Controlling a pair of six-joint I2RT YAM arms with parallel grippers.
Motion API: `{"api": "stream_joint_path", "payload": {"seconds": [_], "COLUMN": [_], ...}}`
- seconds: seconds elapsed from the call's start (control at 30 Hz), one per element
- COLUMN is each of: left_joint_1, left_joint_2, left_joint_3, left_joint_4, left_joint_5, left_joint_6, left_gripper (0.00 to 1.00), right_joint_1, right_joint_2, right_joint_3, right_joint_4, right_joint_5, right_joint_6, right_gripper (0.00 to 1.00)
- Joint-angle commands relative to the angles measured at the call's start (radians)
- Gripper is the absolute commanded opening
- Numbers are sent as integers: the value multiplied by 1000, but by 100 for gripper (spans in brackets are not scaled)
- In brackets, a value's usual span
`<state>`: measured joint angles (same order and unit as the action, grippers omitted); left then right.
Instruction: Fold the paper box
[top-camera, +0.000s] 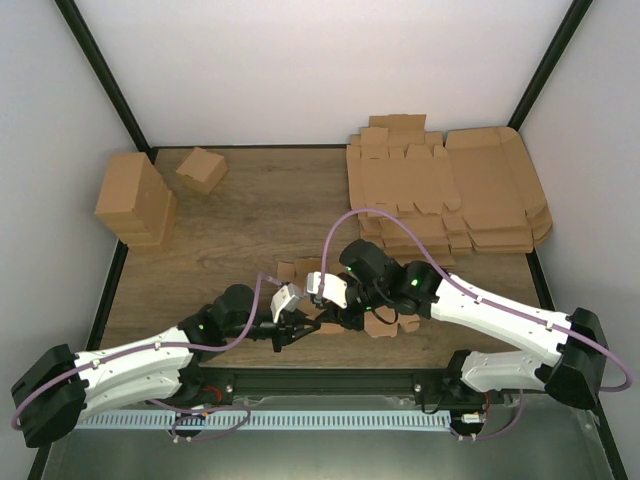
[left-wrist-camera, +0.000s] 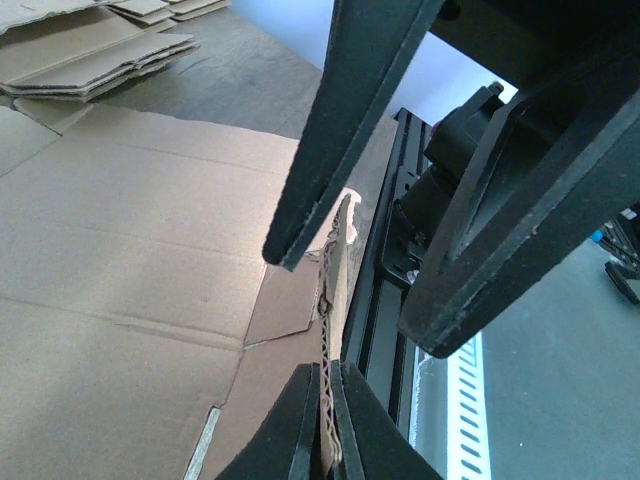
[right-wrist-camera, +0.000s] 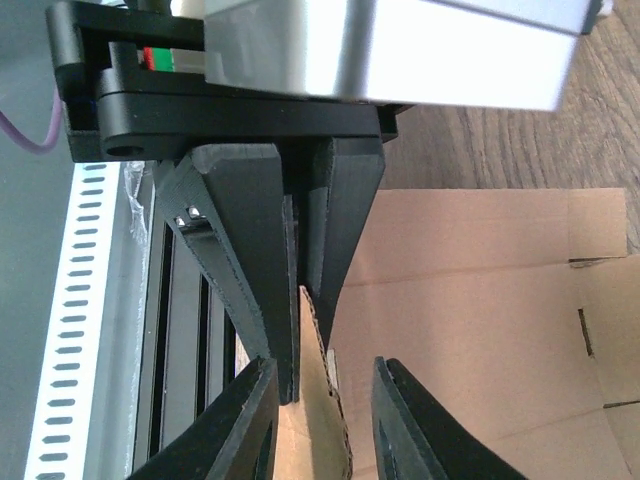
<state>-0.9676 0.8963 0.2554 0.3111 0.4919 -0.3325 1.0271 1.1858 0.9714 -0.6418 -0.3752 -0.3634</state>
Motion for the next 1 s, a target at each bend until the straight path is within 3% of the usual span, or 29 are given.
{"api": "stream_joint_path", "payload": {"seconds": [0.0,0.23,0.5,0.97], "left_joint_1": [-3,-2,-3,-3], "left_joint_2": [-7,-7,-5,9], "left_joint_3": [21,19,19,18], "left_joint_4": [10,10,11,14], "left_joint_5": [14,14,16,31], "left_joint_6": [17,20,21,21], "left_gripper": [4,4,4,4], "right_joint_1": [0,1,1,-2], "right_joint_2": [8,19,17,-28], "right_joint_3": [33,33,33,64], "right_joint_4": [23,23,24,82], "right_joint_5": [19,25,43,239], "right_joint_6": [-6,-9,-10,152], "right_gripper": [29,21,1,4]}}
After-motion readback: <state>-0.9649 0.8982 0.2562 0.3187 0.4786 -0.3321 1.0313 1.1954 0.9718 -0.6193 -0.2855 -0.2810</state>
